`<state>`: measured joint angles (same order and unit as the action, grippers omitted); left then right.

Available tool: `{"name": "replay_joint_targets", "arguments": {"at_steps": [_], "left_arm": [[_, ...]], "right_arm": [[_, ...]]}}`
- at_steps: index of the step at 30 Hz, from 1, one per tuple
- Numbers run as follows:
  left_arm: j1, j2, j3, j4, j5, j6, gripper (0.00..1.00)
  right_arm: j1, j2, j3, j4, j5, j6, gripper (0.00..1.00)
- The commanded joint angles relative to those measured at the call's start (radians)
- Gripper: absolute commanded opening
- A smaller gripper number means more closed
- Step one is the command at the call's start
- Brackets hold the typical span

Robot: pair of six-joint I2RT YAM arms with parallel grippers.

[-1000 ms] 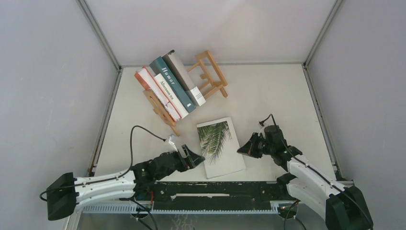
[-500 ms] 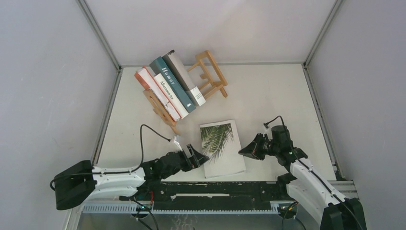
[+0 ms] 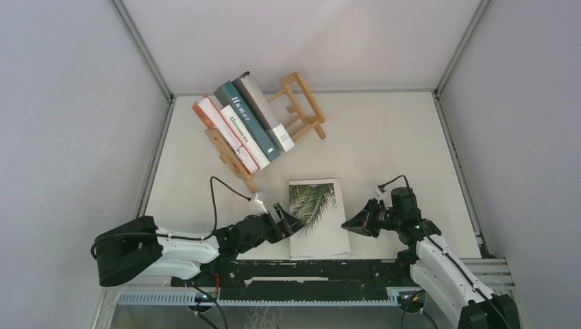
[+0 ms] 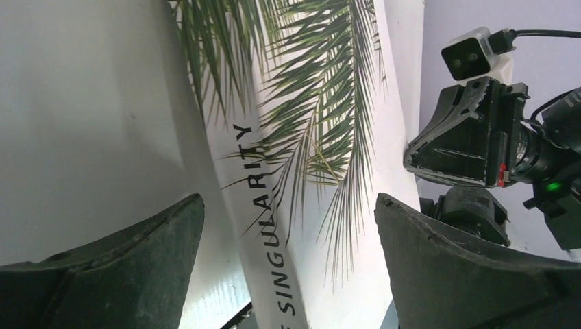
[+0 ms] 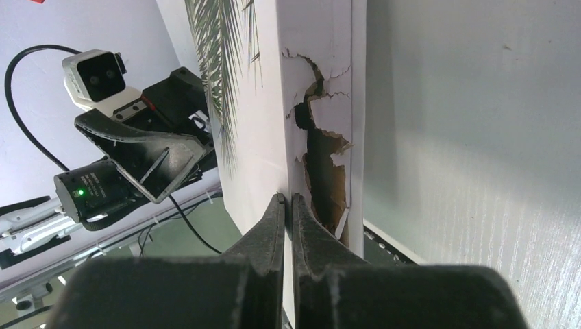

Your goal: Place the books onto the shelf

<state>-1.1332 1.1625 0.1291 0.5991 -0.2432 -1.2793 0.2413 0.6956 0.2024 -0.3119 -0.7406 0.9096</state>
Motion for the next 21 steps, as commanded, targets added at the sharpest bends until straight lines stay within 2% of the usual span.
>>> {"name": "replay_joint_targets", "arguments": {"at_steps": [1, 6, 11, 21], "left_arm": [[-0.007, 0.053, 0.073, 0.154, 0.041, -0.036, 0.96], [-0.017, 0.083, 0.077, 0.226, 0.067, -0.050, 0.90], [-0.038, 0.089, 0.104, 0.226, 0.082, -0.042, 0.86], [-0.068, 0.083, 0.106, 0.225, 0.076, -0.043, 0.70]], "right_arm": [[-0.010, -0.019, -0.003, 0.015, -0.039, 0.037, 0.00], [-0.019, -0.004, -0.006, 0.037, -0.047, 0.040, 0.00], [-0.025, 0.013, -0.010, 0.061, -0.049, 0.038, 0.00], [-0.039, 0.011, -0.037, 0.082, -0.061, 0.034, 0.00]]}}
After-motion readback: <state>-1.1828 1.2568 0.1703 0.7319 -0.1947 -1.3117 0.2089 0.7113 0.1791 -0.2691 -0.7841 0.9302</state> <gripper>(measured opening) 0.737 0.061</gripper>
